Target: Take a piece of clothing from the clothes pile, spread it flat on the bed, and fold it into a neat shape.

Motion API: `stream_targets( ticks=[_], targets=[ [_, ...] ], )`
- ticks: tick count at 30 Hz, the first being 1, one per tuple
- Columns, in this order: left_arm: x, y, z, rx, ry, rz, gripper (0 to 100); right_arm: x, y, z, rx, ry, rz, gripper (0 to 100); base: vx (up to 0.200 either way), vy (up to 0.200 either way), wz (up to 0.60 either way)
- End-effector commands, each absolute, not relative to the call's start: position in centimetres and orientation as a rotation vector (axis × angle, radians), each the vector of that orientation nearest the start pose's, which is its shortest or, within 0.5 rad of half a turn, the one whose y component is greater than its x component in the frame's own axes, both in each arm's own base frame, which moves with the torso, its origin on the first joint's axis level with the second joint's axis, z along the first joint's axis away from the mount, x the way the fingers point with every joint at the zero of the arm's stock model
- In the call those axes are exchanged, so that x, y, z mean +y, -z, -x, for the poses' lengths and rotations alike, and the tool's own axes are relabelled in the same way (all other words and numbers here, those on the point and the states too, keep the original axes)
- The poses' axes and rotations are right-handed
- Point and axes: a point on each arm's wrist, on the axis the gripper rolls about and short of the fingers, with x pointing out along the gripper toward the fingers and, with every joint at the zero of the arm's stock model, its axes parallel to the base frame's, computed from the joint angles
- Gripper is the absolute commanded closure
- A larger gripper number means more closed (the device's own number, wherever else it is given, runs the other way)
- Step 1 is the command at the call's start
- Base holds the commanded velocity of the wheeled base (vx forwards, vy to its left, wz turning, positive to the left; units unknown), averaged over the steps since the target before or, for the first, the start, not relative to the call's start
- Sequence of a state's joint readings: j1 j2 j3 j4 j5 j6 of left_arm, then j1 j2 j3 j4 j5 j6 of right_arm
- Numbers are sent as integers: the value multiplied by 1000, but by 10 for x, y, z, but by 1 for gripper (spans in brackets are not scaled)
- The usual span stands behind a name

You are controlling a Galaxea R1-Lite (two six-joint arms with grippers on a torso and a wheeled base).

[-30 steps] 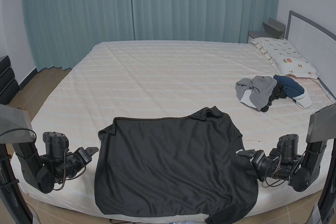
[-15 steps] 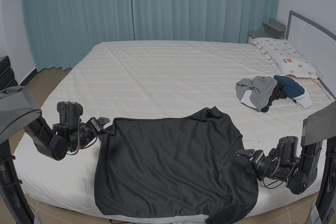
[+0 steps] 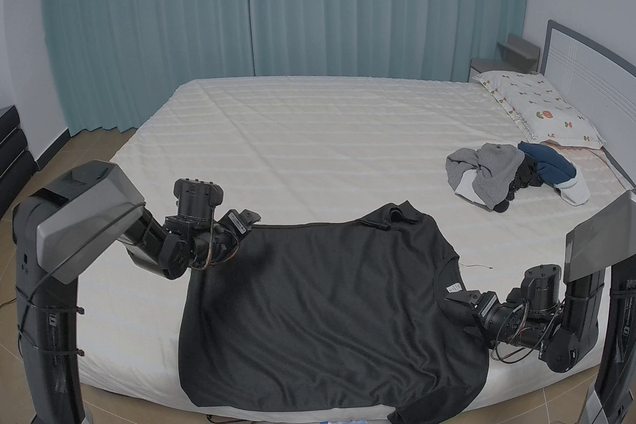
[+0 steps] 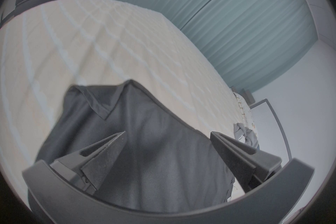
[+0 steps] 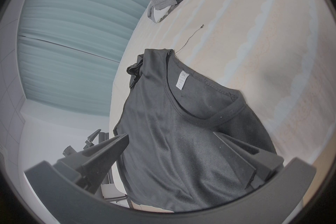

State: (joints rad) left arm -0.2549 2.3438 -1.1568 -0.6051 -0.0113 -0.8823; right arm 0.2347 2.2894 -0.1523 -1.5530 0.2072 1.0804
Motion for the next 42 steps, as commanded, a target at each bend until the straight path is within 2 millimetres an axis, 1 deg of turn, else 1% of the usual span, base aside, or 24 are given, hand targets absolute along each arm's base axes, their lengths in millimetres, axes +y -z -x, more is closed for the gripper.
stream_targets(
  ticks=[1, 7, 13, 17, 18, 19, 23, 24, 27, 29, 30, 32, 33, 36, 37, 38, 41, 42],
  targets=[
    [-118, 7, -425, 708, -34, 767, 0, 64, 19, -244, 759, -73, -1021, 0, 0, 0, 0],
    [-112, 8, -428, 734, -72, 758, 0, 64, 20, -244, 759, -69, -1020, 0, 0, 0, 0],
    [-106, 8, -432, 708, -113, 747, 0, 64, 20, -245, 758, -71, -1020, 0, 0, 0, 0],
    [-98, 20, -454, 669, -170, 723, 0, 64, 20, -245, 760, -68, -1020, 0, 0, 0, 0],
    [-96, 20, -455, 666, -177, 723, 0, 64, 20, -245, 759, -69, -1020, 0, 0, 0, 0],
    [-93, 23, -461, 656, -201, 720, 0, 64, 20, -245, 758, -68, -1020, 0, 0, 0, 0],
    [-82, 22, -480, 581, -225, 737, 0, 64, 20, -245, 760, -69, -1018, 0, 0, 0, 0],
    [-82, 23, -481, 578, -227, 737, 0, 64, 20, -245, 759, -70, -1018, 0, 0, 0, 0],
    [-68, 27, -495, 500, -299, 737, 0, 64, 20, -245, 759, -70, -1018, 0, 0, 0, 0],
    [-63, 22, -501, 446, -321, 745, 0, 64, 20, -245, 760, -69, -1018, 0, 0, 0, 0],
    [-55, 16, -508, 364, -347, 762, 0, 64, 20, -245, 759, -70, -1018, 0, 0, 0, 0],
    [-48, 12, -510, 317, -347, 785, 0, 64, 20, -245, 758, -68, -1018, 0, 0, 0, 0],
    [-48, 12, -510, 317, -347, 785, 0, 64, 20, -245, 758, -68, -1018, 0, 0, 0, 0],
    [-34, 5, -508, 295, -360, 798, 0, 64, 20, -245, 759, -69, -1019, 0, 0, 0, 0],
    [-34, 5, -508, 295, -360, 798, 0, 64, 20, -245, 759, -69, -1019, 0, 0, 0, 0],
    [-26, -7, -507, 288, -347, 808, 0, 64, 20, -245, 759, -69, -1019, 0, 0, 0, 0],
    [-13, -16, -506, 318, -309, 821, 0, 64, 20, -245, 759, -69, -1019, 0, 0, 0, 0],
    [-9, -22, -504, 337, -290, 821, 0, 64, 20, -245, 759, -69, -1019, 0, 0, 0, 0]
  ],
)
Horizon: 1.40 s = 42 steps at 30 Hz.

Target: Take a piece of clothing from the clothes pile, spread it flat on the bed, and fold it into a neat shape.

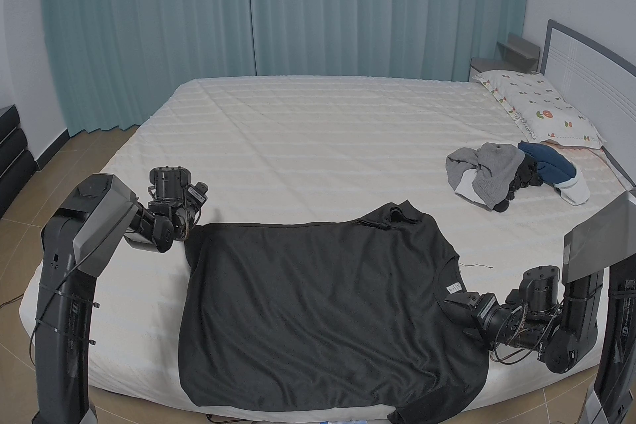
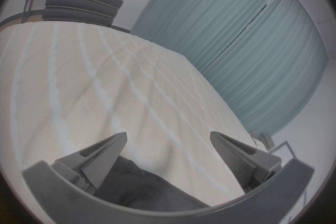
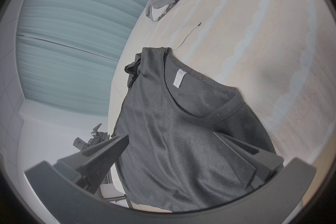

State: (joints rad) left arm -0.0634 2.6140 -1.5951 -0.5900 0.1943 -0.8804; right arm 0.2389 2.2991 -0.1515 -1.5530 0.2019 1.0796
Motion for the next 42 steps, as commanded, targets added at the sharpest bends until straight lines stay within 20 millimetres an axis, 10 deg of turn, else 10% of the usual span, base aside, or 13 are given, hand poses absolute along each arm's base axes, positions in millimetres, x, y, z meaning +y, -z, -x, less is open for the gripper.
stream_targets(
  ticks=[1, 33, 34, 42],
  targets=[
    [-8, -26, -502, 359, -275, 821, 0, 64, 20, -245, 759, -69, -1019, 0, 0, 0, 0],
    [-14, 24, -492, 573, -239, 626, 0, 65, 20, -245, 760, -68, -1018, 0, 0, 0, 0],
    [-14, 24, -493, 570, -238, 626, 100, 65, 20, -245, 760, -68, -1018, 0, 0, 0, 0],
    [-12, 15, -504, 515, -227, 641, 100, 65, 20, -245, 760, -68, -1018, 0, 0, 0, 0]
  ],
)
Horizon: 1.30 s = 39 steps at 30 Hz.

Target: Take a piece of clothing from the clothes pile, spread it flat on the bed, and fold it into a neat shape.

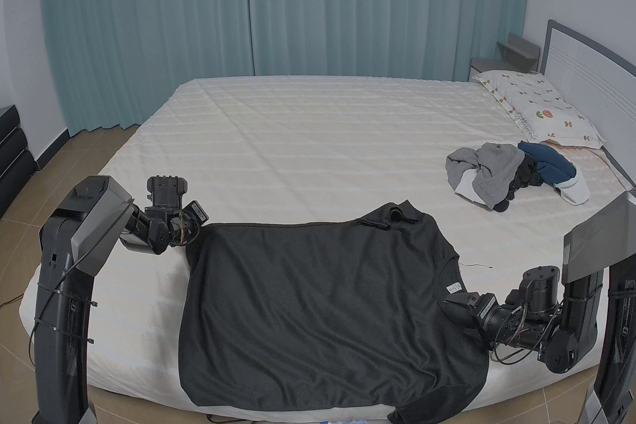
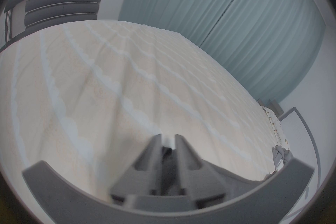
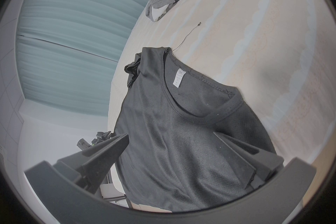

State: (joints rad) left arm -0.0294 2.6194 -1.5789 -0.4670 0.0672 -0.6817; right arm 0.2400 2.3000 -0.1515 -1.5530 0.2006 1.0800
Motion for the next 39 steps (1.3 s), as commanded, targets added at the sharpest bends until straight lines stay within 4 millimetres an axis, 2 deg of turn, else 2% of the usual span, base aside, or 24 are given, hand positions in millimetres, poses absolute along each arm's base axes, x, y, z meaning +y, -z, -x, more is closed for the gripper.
stream_targets(
  ticks=[1, 10, 15, 21, 22, 39],
  targets=[
    [-12, 14, -504, 512, -228, 642, 100, 65, 20, -245, 760, -68, -1018, 0, 0, 0, 0],
    [0, 14, -513, 471, -247, 652, 100, 65, 20, -245, 760, -68, -1018, 0, 0, 0, 0],
    [2, 20, -502, 520, -262, 653, 100, 65, 20, -245, 760, -68, -1018, 0, 0, 0, 0],
    [-1, 17, -494, 557, -209, 669, 100, 65, 20, -245, 760, -69, -1017, 0, 0, 0, 0],
    [-1, 17, -494, 558, -209, 667, 0, 65, 20, -245, 760, -69, -1017, 0, 0, 0, 0],
    [1, 31, -485, 614, -216, 621, 0, 65, 21, -244, 763, -69, -1014, 0, 0, 0, 0]
  ],
)
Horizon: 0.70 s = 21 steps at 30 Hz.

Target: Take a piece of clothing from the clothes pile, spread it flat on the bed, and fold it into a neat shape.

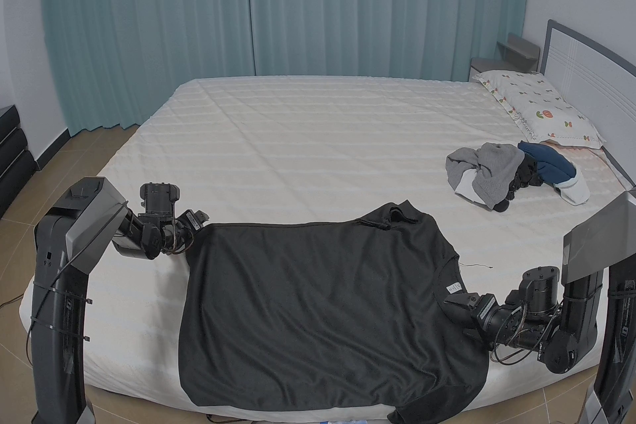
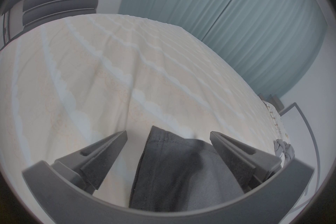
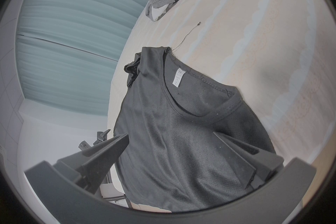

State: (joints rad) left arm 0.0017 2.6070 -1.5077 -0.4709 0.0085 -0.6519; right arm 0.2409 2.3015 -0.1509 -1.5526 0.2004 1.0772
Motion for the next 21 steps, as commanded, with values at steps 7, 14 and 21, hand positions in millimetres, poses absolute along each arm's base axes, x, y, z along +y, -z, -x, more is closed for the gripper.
stream_targets(
  ticks=[7, 14, 21],
  targets=[
    [1, 27, -491, 586, -207, 622, 100, 65, 21, -244, 763, -69, -1014, 0, 0, 0, 0],
    [6, 24, -493, 558, -215, 624, 100, 65, 21, -244, 763, -69, -1014, 0, 0, 0, 0],
    [9, 19, -497, 492, -203, 629, 100, 65, 21, -244, 762, -69, -1016, 0, 0, 0, 0]
  ],
)
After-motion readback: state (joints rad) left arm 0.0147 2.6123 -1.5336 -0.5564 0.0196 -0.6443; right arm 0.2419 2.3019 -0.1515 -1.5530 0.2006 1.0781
